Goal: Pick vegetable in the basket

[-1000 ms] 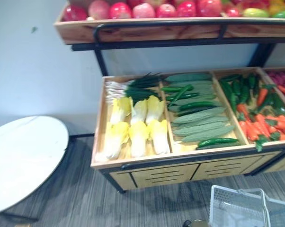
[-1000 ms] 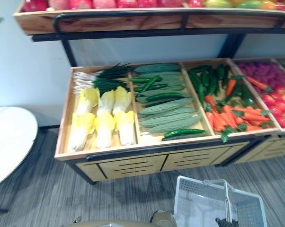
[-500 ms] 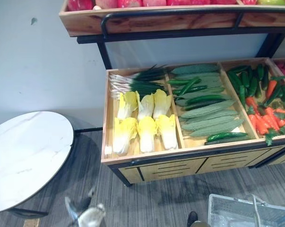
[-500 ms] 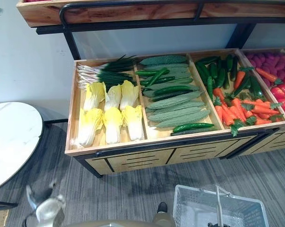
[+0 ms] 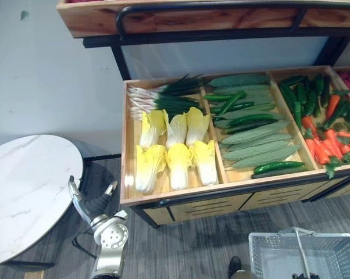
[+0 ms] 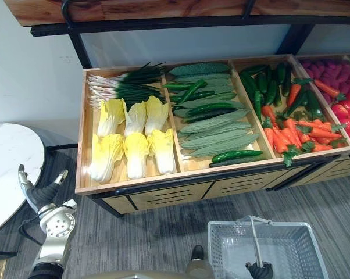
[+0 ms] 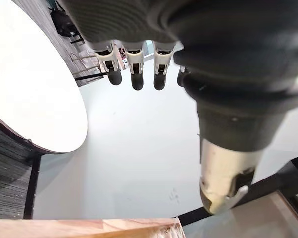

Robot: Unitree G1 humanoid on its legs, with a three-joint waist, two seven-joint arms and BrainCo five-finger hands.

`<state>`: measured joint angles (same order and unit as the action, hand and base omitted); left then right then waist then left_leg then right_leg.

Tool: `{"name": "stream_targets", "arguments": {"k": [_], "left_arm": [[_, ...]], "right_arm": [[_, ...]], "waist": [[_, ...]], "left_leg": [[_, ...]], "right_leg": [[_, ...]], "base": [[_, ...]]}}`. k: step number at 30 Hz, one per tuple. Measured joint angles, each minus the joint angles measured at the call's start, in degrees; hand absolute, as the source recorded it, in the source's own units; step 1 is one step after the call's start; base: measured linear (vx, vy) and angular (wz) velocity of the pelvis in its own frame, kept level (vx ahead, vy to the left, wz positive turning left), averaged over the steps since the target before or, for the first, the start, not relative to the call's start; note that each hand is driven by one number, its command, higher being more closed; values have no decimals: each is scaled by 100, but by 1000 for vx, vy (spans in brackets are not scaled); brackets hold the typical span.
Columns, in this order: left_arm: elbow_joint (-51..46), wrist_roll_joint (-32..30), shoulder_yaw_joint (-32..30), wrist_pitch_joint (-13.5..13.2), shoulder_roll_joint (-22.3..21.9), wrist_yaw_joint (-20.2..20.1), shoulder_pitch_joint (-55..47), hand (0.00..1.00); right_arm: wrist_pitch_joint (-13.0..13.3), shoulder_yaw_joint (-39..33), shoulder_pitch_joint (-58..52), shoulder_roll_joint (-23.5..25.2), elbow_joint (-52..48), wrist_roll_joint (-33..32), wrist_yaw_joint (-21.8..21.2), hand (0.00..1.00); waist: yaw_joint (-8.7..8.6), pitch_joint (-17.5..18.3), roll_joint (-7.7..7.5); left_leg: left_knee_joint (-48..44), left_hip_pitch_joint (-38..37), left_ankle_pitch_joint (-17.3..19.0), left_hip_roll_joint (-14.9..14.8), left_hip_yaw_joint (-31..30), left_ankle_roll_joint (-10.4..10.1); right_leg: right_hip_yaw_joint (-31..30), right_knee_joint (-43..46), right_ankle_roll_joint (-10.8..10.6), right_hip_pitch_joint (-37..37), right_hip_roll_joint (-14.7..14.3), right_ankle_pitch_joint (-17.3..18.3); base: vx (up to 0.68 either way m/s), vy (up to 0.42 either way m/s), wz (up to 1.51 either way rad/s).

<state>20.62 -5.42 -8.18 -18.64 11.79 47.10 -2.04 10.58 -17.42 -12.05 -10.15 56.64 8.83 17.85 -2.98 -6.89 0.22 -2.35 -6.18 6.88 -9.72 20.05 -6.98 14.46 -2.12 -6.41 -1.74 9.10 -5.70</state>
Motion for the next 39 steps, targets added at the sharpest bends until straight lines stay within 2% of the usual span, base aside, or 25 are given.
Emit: {"name": "stream_targets", "arguments": {"k": [7, 10, 15, 21, 29, 33, 37, 39], "left_arm": [[52, 0, 247, 14, 81, -29, 251, 0], [84, 9, 509, 60, 202, -248, 307, 0], [301, 10, 919, 355, 234, -480, 651, 0], [734, 11, 1200, 769, 238, -520, 830, 0], [1267, 24, 1244, 1042, 237, -441, 867, 0], [1414, 25, 1234, 1170, 237, -270, 900, 0], [1417, 20, 1231, 1190, 237, -240, 917, 0], [1491, 12, 1232, 1282, 235, -241, 979, 0]], "right_arm": [[-2, -1, -41, -7, 0, 12, -5, 100], [0, 7, -25, -12, 0, 16, -7, 100], [3, 47, -31, -16, -8, 19, -7, 100], [3, 60, -32, -17, -26, 23, -12, 100], [21, 62, -45, -19, -25, 30, -10, 100], [22, 208, -49, -59, -26, 28, 37, 100], [24, 221, -46, -61, -26, 26, 40, 100], [23, 226, -47, -61, -26, 24, 40, 100]], "waist": [[-39, -8, -20], [-147, -7, -24], [-157, -7, -24], [-171, -5, -21], [-182, -4, -21], [-183, -5, -25], [-183, -3, -27], [-188, -3, -27]], "left_leg": [[-197, -8, 149, 18, 233, 0], [-200, -24, 150, 16, 265, -1], [-198, -100, 168, 6, 363, -22], [-196, -192, 190, -12, 469, -42], [-306, -201, 271, -30, 542, -42], [-340, -192, 300, -21, 568, -37], [-353, -170, 300, -25, 568, -38], [-355, -163, 301, -28, 569, -39]], "right_leg": [[-233, -187, -11, -1, -4, -163], [-254, -194, -23, -2, -9, -173], [-383, -207, -15, -1, -39, -201], [-484, -234, -17, -1, -82, -215], [-551, -234, -30, -1, -89, -224], [-575, -239, -41, -2, -76, -231], [-572, -293, -55, -7, -80, -241], [-572, -294, -55, -12, -84, -241]], "base": [[-43, -1, -21], [-18, -11, -4], [-12, -14, -10], [-16, -20, -10], [-24, -20, -5], [-36, -16, -4], [-10, -16, 0], [0, 0, 0]]}}
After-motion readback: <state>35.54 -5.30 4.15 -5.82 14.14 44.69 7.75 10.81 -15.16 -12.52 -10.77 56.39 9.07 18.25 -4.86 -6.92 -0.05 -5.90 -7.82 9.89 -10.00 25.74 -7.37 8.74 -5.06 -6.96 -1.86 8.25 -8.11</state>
